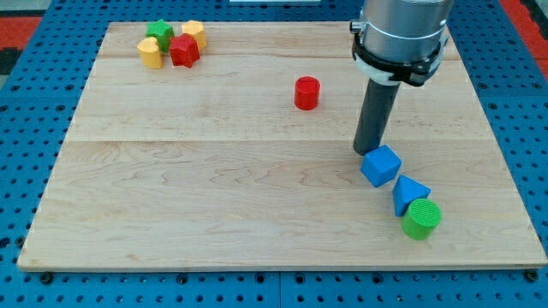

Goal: Slide the red circle a bit to the center

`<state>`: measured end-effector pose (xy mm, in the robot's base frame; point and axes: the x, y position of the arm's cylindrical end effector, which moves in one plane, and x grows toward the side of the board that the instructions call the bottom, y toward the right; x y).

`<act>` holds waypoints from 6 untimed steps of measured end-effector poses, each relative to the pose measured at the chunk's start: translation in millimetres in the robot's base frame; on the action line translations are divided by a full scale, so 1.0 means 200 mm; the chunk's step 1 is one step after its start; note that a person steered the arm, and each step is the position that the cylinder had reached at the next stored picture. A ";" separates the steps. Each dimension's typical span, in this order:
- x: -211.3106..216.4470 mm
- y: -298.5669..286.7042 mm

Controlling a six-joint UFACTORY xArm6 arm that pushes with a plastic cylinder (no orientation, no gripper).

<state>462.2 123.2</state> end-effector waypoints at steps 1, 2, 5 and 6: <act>0.00 0.06; 0.03 0.06; -0.24 -0.31; -0.32 -0.20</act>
